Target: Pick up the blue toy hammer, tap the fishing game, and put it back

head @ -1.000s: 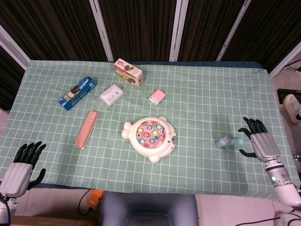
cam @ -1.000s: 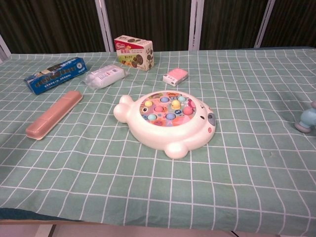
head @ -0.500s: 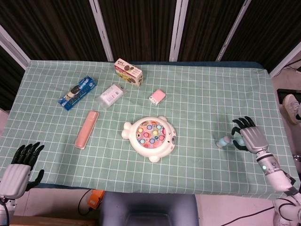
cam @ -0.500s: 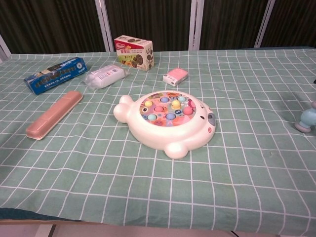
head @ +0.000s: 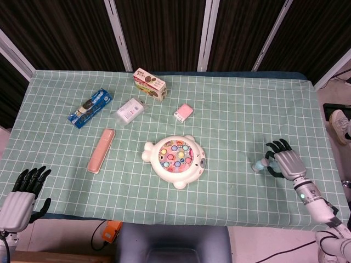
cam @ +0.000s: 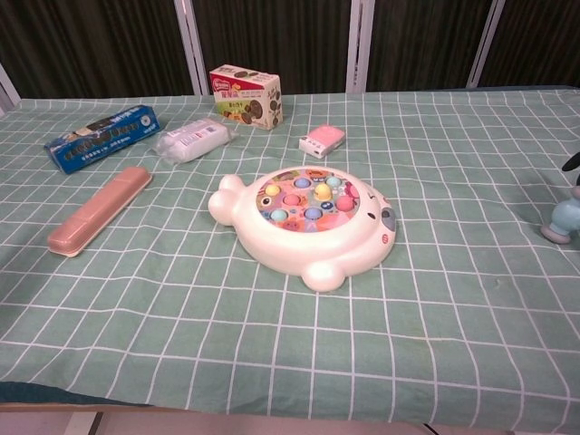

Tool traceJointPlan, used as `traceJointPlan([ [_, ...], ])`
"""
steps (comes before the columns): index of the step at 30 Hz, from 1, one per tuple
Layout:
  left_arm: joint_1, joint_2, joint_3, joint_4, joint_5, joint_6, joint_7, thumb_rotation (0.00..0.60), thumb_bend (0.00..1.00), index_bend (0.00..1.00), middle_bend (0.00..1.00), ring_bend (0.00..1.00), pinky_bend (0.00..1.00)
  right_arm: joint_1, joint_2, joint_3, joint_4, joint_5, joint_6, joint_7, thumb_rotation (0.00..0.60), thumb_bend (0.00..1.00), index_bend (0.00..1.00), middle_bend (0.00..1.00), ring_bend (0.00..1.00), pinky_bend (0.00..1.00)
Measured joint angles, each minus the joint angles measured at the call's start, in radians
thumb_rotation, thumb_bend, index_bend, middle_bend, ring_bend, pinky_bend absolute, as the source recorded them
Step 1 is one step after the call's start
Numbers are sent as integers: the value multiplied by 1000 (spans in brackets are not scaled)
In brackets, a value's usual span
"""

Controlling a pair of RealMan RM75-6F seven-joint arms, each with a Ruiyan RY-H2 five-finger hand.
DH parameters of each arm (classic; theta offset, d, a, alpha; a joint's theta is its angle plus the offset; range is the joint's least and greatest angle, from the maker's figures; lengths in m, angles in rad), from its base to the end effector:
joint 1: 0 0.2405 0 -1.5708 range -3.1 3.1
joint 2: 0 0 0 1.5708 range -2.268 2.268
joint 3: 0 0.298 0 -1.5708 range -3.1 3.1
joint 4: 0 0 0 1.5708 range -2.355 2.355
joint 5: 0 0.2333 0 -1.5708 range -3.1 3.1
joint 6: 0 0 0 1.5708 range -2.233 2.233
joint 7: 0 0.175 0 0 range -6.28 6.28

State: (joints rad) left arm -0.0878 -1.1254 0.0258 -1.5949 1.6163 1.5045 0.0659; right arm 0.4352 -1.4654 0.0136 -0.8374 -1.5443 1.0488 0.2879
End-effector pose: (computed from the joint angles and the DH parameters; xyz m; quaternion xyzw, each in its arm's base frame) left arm -0.3476 0.1993 0.1382 -0.6529 -0.3532 -0.3711 0.5579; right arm -0.4219 -0.3669 0.0627 0.7192 -0.3674 0.2783 0.5199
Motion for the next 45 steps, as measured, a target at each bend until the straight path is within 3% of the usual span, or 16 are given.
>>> traceJointPlan([
  [45,0,2,2,0,1,-5,-1,600,415,0,37,7,42,9,-25,-9,4,30,-10,-36,600,519,620,291,172,213],
])
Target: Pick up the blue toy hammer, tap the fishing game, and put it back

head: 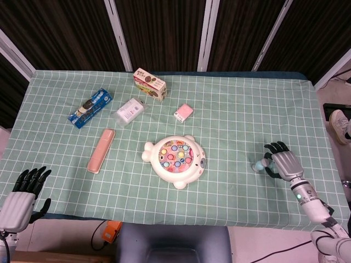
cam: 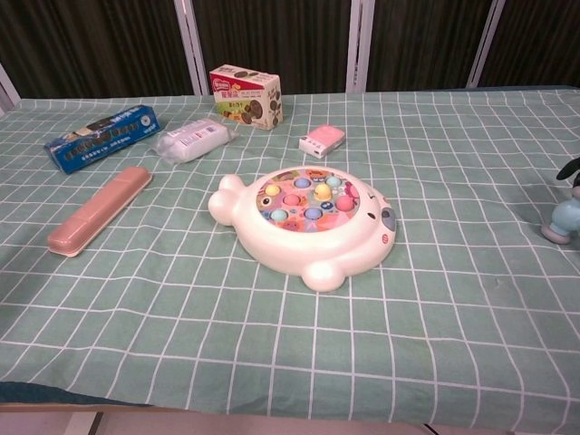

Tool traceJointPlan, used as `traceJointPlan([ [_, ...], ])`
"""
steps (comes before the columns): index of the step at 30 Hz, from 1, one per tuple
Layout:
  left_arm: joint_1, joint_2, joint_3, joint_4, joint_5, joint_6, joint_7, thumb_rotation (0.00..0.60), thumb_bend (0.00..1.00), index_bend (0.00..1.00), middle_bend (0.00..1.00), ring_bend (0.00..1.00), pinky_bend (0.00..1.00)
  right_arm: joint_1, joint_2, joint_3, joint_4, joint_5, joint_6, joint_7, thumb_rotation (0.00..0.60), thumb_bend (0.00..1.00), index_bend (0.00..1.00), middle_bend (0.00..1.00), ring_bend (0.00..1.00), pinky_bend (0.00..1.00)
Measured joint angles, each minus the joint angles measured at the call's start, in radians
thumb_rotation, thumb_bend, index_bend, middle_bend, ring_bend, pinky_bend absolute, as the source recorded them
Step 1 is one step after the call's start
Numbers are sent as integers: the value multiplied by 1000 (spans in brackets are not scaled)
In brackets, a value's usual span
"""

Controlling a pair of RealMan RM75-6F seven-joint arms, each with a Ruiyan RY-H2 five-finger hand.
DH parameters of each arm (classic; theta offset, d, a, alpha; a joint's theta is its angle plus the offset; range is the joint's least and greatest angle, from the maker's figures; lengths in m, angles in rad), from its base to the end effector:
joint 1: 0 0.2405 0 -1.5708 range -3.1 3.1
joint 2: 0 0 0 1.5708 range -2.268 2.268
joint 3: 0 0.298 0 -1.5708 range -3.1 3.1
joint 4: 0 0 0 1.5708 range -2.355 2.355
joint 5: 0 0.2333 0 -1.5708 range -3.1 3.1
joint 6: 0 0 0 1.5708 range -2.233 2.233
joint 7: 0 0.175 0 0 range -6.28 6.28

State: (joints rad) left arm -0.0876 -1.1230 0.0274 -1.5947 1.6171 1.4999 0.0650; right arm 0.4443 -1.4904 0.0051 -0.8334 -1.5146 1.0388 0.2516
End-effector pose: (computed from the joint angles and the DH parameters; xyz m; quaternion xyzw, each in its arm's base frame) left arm -0.3483 0.1988 0.1380 -0.6546 -0.3543 -0.3687 0.5568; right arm -0.4203 -0.3682 0.0511 0.7201 -0.3675 0.2713 0.5223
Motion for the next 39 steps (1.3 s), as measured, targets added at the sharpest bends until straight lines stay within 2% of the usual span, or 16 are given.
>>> traceJointPlan([
  [13,-1,0,0,-1,0,-2,1,600,414,0,37,7,42,1,-3,-1,-1,6,-7,-6,600,525,653,314,199,253],
  [18,-2,0,1,-1,0,-5,3,600,415,0,37,7,42,1,-7,-1,4,10,-10,-12,600,525,677,324,283,328],
  [23,-2,0,0,0,0,-4,2,600,417,0,37,7,43,0,-14,0,12,12,-12,-14,600,526,700,337,318,368],
  [25,-2,0,1,-1,1,-4,2,600,416,0,37,7,43,0,-16,-1,15,12,-11,-14,600,525,728,372,373,438],
  [28,-1,-1,1,0,1,-3,3,600,415,0,37,7,43,1,-18,0,17,11,-8,-17,600,529,773,478,506,567],
  [31,-1,-1,1,-1,0,-3,2,600,416,0,37,7,42,1,-19,-1,18,11,-11,-27,600,532,824,550,590,638],
  [39,0,0,1,-1,1,-1,2,600,415,0,37,7,43,1,-36,-1,31,18,-19,-61,600,532,900,620,669,712],
])
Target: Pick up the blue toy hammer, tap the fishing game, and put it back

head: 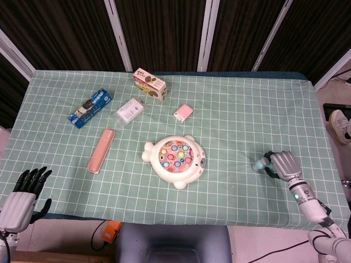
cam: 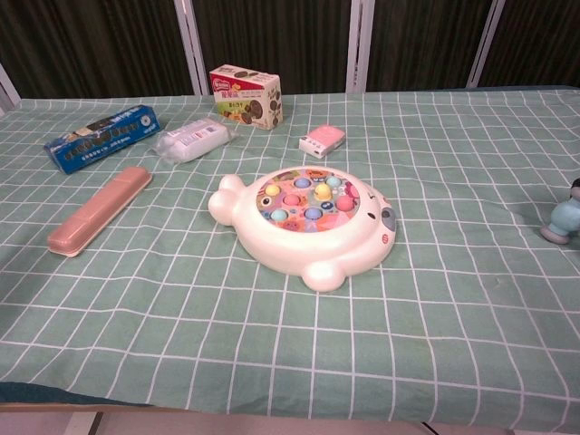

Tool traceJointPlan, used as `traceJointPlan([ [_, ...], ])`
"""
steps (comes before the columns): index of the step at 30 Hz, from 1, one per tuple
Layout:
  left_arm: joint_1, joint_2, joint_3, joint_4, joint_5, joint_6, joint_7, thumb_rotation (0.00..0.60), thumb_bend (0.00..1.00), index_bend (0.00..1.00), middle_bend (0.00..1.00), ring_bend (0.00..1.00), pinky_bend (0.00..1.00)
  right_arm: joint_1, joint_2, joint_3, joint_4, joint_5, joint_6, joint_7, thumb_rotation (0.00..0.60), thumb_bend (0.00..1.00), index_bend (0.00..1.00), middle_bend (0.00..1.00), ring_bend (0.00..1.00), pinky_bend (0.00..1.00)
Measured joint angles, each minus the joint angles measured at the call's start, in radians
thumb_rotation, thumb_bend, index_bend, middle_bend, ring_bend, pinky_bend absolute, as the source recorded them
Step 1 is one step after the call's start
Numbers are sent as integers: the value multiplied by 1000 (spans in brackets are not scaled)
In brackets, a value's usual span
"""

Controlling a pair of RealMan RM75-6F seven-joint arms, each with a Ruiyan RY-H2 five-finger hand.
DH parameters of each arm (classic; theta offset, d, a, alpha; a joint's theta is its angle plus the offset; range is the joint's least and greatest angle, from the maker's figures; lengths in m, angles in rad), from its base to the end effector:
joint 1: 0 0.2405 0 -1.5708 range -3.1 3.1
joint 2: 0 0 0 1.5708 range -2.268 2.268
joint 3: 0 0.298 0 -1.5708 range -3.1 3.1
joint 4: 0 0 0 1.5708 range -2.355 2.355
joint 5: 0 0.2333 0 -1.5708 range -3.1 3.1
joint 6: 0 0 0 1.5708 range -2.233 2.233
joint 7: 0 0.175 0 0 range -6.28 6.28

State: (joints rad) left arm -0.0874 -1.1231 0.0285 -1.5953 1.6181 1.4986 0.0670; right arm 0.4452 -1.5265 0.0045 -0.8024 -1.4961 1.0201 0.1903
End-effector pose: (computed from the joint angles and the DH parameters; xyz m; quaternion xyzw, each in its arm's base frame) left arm -0.3482 0.1984 0.1375 -0.6556 -0.3544 -0.3677 0.5563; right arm -0.4240 -0.3682 0.0391 0.7265 -0.3565 0.2501 0.5316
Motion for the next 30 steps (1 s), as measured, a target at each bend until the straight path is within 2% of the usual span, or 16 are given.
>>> traceJointPlan([
  [9,0,1,0,0,2,1,-1,600,415,0,37,7,42,-3,-14,2,19,4,4,-9,600,532,959,688,736,768],
  [18,0,0,1,0,2,1,-1,600,415,0,37,7,42,-5,-31,-1,46,-10,27,2,600,532,975,718,770,802],
  [25,2,1,1,0,3,4,-2,600,415,0,37,7,43,-5,-42,-3,68,-31,74,46,600,533,979,730,787,818],
  [30,2,1,1,0,5,6,-3,600,415,0,37,7,42,-2,-19,6,46,-43,121,72,600,533,979,732,788,818],
])
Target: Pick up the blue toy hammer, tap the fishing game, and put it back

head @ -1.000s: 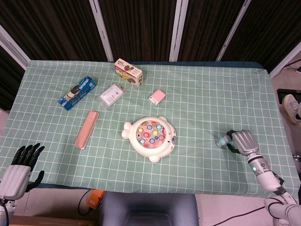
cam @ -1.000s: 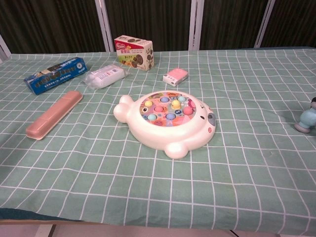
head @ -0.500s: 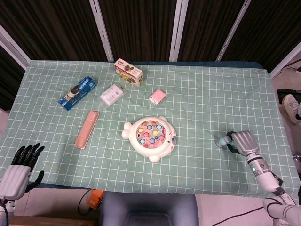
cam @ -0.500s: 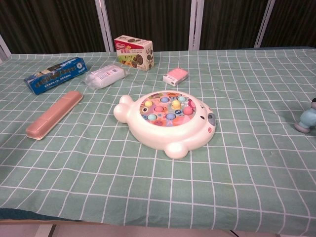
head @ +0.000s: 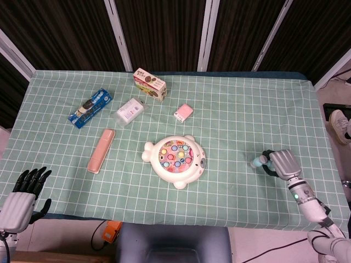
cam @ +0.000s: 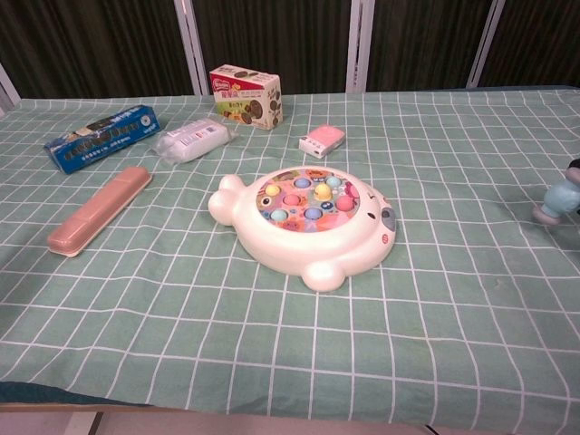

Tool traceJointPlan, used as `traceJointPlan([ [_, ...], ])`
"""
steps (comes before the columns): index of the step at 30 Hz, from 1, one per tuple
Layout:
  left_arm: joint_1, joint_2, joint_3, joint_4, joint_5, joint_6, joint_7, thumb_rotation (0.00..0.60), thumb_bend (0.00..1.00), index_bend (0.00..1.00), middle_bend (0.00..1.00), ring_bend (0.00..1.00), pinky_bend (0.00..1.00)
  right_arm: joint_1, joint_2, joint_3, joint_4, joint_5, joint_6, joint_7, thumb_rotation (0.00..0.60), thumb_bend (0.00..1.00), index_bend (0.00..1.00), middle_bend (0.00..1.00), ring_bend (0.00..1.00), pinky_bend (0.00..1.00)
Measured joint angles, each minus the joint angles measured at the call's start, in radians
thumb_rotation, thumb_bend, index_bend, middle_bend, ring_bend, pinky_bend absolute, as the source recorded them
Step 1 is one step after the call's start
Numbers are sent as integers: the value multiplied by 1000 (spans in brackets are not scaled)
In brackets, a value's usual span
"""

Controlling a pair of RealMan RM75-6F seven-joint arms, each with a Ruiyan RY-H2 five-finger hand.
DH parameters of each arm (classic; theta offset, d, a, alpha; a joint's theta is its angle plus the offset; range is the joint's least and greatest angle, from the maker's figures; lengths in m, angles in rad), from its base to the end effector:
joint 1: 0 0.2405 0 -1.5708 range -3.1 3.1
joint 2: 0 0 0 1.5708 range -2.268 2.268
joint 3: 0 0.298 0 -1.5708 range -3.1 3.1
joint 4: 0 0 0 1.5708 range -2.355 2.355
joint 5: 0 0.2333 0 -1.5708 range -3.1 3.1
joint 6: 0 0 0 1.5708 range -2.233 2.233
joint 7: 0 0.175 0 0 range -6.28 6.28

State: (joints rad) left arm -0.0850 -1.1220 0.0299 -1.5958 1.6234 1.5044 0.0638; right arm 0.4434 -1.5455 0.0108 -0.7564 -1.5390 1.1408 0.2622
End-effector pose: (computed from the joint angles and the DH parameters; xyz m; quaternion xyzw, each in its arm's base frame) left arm -0.3476 0.1972 0.1382 -0.6552 -0.3537 -0.3701 0.5555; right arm -0.4089 -0.3727 0.0490 0.7175 -0.3297 0.3088 0.5302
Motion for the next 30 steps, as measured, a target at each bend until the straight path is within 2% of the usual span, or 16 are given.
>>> traceJointPlan([
  [5,-1,1,0,-1,0,-2,-2,600,415,0,37,7,42,15,44,18,-84,-9,29,-12,600,533,980,732,788,819],
  [8,-2,1,0,-2,1,-3,-4,600,415,0,37,7,43,34,84,37,-180,-14,42,-52,600,533,979,732,788,819],
  [12,-3,3,-1,0,2,-3,-10,600,415,0,37,7,43,69,150,75,-371,-1,31,-149,600,533,979,732,788,821],
  [15,-2,7,-2,1,-1,-1,-20,600,416,0,37,7,42,108,201,116,-556,35,-7,-254,600,533,980,732,788,823],
  [17,-2,10,-3,3,-5,-2,-26,600,416,0,38,7,42,144,229,149,-685,79,-45,-356,600,533,980,732,788,823],
  [20,-3,14,-3,4,-6,-4,-37,600,416,0,38,7,42,200,246,191,-807,166,-92,-537,600,533,979,732,788,823],
  [24,-2,21,-1,7,-1,0,-55,600,415,0,38,7,42,286,235,235,-896,320,-126,-806,600,533,979,732,788,823],
  [28,-1,27,5,11,10,3,-71,600,415,0,37,7,42,394,184,266,-953,534,-119,-1094,600,533,979,732,788,823],
  [30,0,30,7,12,15,6,-78,600,415,0,37,7,42,442,152,275,-967,631,-105,-1199,600,533,979,732,788,823],
])
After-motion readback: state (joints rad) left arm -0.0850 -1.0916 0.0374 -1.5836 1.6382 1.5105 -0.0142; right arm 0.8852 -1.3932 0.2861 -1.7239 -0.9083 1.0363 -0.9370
